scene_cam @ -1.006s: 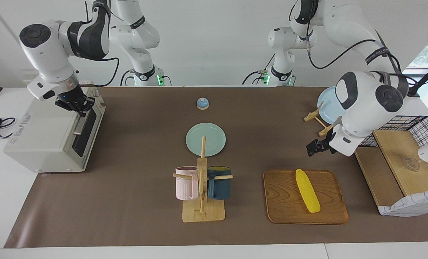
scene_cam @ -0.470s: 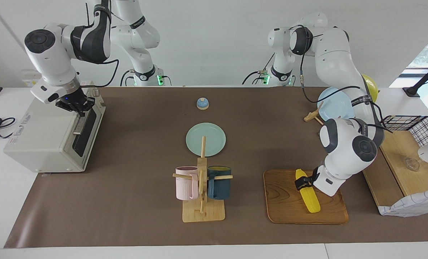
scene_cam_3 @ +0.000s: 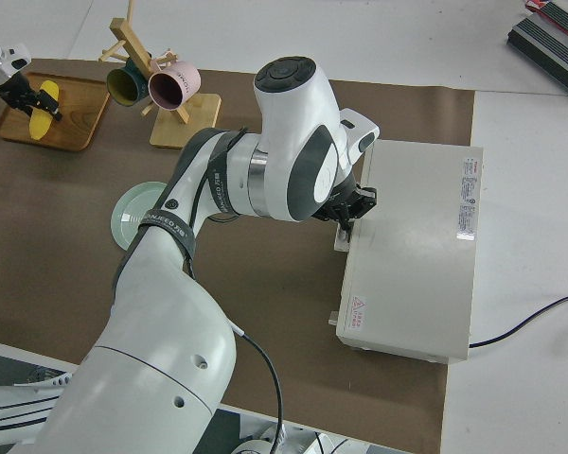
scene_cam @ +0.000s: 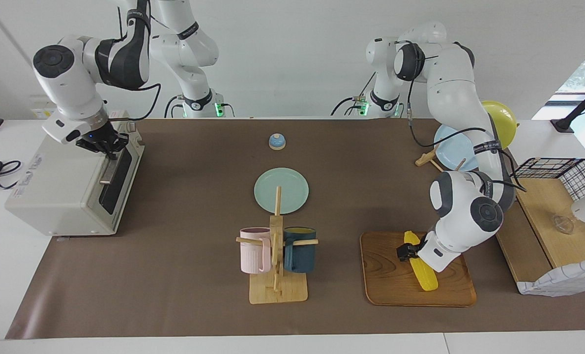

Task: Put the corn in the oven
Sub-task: 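Grasp the yellow corn with the left gripper while the right gripper reaches the oven door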

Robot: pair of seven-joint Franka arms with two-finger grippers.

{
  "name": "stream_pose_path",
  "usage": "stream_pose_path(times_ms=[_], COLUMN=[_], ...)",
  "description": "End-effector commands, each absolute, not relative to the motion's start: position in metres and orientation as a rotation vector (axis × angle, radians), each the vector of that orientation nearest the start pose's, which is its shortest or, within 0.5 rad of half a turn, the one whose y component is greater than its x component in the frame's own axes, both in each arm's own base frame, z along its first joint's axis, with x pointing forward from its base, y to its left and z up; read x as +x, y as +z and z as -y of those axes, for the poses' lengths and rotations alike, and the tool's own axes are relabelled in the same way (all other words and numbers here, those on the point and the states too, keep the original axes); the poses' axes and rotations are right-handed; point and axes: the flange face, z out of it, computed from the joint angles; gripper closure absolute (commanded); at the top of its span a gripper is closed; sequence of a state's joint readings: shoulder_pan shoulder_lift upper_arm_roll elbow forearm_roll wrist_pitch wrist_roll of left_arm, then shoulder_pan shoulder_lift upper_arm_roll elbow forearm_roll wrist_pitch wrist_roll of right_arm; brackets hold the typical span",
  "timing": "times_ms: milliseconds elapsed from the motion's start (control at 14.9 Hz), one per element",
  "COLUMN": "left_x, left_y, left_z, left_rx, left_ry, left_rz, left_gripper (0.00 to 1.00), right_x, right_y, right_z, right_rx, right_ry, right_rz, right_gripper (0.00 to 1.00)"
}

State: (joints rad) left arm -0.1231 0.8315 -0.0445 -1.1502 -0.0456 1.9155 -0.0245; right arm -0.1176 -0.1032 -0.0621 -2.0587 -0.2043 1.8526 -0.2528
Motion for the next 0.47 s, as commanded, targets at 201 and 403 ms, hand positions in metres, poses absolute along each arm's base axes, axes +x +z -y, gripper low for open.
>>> stream_pose_path(times_ms=[201,403], left_x=[0.75,0.748], left_y=[0.296,0.309], left_z=[0.122,0.126], left_rx=[-3.201,-3.216], left_ry=[0.147,0.143], left_rz=[-0.203,-0.199], left_gripper=[0.99,1.0], right_x=[0.497,0.497], right_y=[0.465,0.445], right_z=[0.111,0.103], right_rx=[-3.292,-3.288], right_ry=[0.22,0.165], right_rz=[0.277,0.291], right_gripper=[1.0,1.0])
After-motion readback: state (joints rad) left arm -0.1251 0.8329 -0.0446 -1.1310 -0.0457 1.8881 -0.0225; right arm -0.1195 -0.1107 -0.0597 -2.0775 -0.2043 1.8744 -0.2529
